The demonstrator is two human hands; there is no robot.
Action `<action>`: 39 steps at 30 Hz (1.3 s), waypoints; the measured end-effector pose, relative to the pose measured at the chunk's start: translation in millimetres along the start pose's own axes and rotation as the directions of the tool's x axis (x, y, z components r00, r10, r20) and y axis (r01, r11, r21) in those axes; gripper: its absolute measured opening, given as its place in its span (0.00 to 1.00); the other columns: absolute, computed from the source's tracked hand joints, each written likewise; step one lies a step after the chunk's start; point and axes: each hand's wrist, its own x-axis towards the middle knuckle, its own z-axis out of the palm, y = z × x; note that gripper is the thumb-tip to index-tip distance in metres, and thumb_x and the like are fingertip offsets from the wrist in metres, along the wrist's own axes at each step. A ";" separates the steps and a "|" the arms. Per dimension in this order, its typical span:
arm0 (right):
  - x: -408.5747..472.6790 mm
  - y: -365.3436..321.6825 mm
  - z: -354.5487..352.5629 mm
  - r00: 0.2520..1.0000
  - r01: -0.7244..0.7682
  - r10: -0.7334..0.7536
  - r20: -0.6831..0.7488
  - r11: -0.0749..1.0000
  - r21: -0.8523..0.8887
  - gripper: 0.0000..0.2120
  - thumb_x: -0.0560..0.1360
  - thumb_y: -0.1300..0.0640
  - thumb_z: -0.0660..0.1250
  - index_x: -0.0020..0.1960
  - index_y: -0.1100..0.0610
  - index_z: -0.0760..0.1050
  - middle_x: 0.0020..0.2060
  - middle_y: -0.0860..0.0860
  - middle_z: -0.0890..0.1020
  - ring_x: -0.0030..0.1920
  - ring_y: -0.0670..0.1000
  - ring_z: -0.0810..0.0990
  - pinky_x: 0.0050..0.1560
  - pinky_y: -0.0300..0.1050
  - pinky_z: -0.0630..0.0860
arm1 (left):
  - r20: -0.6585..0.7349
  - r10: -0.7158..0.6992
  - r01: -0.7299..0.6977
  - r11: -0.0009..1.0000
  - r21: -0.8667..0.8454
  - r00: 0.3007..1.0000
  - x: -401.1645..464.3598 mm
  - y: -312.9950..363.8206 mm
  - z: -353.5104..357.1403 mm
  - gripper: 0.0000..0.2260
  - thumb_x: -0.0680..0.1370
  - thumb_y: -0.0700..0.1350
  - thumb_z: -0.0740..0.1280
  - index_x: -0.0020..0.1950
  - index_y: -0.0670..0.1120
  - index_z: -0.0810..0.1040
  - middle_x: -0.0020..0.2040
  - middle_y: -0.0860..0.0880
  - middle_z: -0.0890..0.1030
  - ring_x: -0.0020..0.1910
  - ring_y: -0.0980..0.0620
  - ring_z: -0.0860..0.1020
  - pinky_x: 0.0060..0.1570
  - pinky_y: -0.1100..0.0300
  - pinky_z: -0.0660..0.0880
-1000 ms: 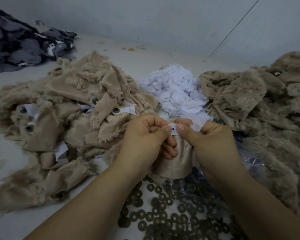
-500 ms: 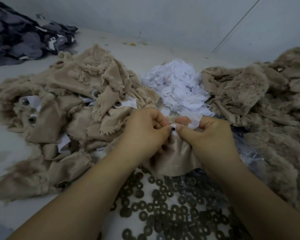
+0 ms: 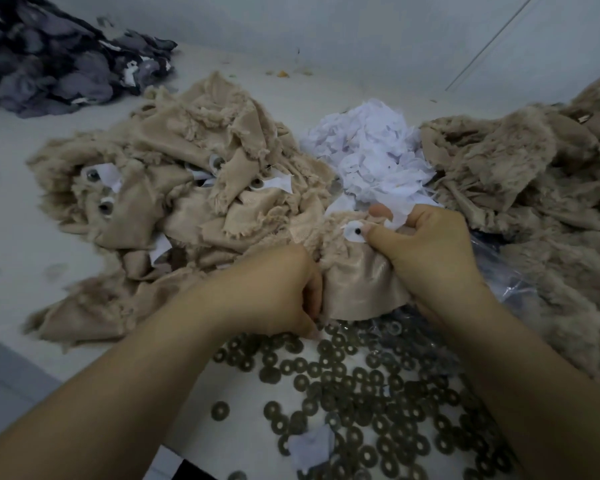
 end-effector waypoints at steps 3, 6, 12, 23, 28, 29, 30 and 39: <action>2.0 -0.9 -1.4 1.000 -0.008 0.008 -0.003 1.000 -0.002 0.07 0.69 0.59 0.79 0.41 0.50 0.83 0.38 0.48 0.87 0.43 0.48 0.87 0.50 0.50 0.84 | -0.085 0.007 0.000 0.996 0.084 0.996 2.6 7.5 14.0 0.05 0.68 0.48 0.77 0.40 0.52 0.83 0.30 0.60 0.76 0.31 0.63 0.74 0.28 0.71 0.68; 1.7 -2.1 -1.5 1.000 0.006 -0.007 -0.008 0.999 -0.038 0.06 0.68 0.59 0.80 0.41 0.52 0.83 0.39 0.51 0.87 0.43 0.51 0.87 0.50 0.53 0.84 | -0.112 0.021 -0.009 0.994 0.112 0.994 4.6 10.4 20.2 0.02 0.71 0.41 0.72 0.40 0.47 0.82 0.36 0.53 0.80 0.35 0.56 0.77 0.37 0.55 0.78; 2.4 -0.6 -1.6 0.999 0.027 -0.029 -0.031 0.997 -0.066 0.10 0.69 0.59 0.79 0.49 0.56 0.83 0.39 0.56 0.86 0.40 0.56 0.85 0.46 0.59 0.83 | -0.052 0.005 0.002 0.992 0.129 0.999 5.1 11.0 24.0 0.02 0.75 0.39 0.69 0.44 0.45 0.79 0.42 0.49 0.78 0.40 0.52 0.76 0.42 0.51 0.78; 5.4 2.9 -1.7 0.998 0.046 -0.054 -0.043 0.983 -0.179 0.36 0.70 0.53 0.78 0.75 0.52 0.68 0.38 0.45 0.80 0.33 0.34 0.78 0.33 0.23 0.72 | -0.059 -0.089 0.043 0.841 -0.539 0.994 -3.1 3.0 7.7 0.07 0.72 0.36 0.75 0.39 0.46 0.81 0.31 0.48 0.83 0.25 0.56 0.79 0.25 0.67 0.73; 1.3 0.9 1.1 0.990 0.126 -0.137 -0.029 0.959 -0.253 0.34 0.70 0.52 0.78 0.73 0.50 0.71 0.40 0.52 0.81 0.30 0.39 0.74 0.42 0.29 0.72 | -0.304 -0.205 -0.187 0.448 -0.874 0.930 10.7 6.6 -2.5 0.07 0.72 0.30 0.71 0.38 0.40 0.83 0.30 0.39 0.81 0.24 0.49 0.78 0.22 0.61 0.74; 1.2 0.5 1.0 0.990 0.125 -0.136 -0.026 0.959 -0.256 0.33 0.70 0.52 0.78 0.73 0.50 0.71 0.41 0.50 0.79 0.30 0.39 0.73 0.43 0.33 0.72 | -0.302 -0.242 -0.183 0.415 -0.891 0.922 15.2 7.5 -1.2 0.07 0.73 0.29 0.70 0.39 0.39 0.82 0.30 0.40 0.81 0.24 0.49 0.78 0.22 0.61 0.74; 1.5 0.6 0.4 0.991 0.120 -0.131 -0.029 0.961 -0.250 0.33 0.70 0.52 0.77 0.72 0.50 0.72 0.39 0.46 0.78 0.30 0.38 0.73 0.41 0.32 0.72 | -0.285 -0.274 -0.166 0.386 -0.907 0.919 18.8 8.0 0.5 0.07 0.73 0.28 0.70 0.40 0.38 0.82 0.30 0.39 0.81 0.24 0.49 0.78 0.22 0.61 0.74; 4.4 3.8 -0.9 0.993 0.107 -0.118 -0.032 0.968 -0.228 0.29 0.69 0.54 0.78 0.69 0.49 0.75 0.30 0.46 0.79 0.27 0.41 0.75 0.37 0.31 0.76 | -0.251 -0.340 -0.178 0.230 -0.957 0.906 26.4 3.8 7.7 0.07 0.72 0.28 0.69 0.40 0.38 0.83 0.34 0.36 0.81 0.26 0.48 0.79 0.23 0.61 0.76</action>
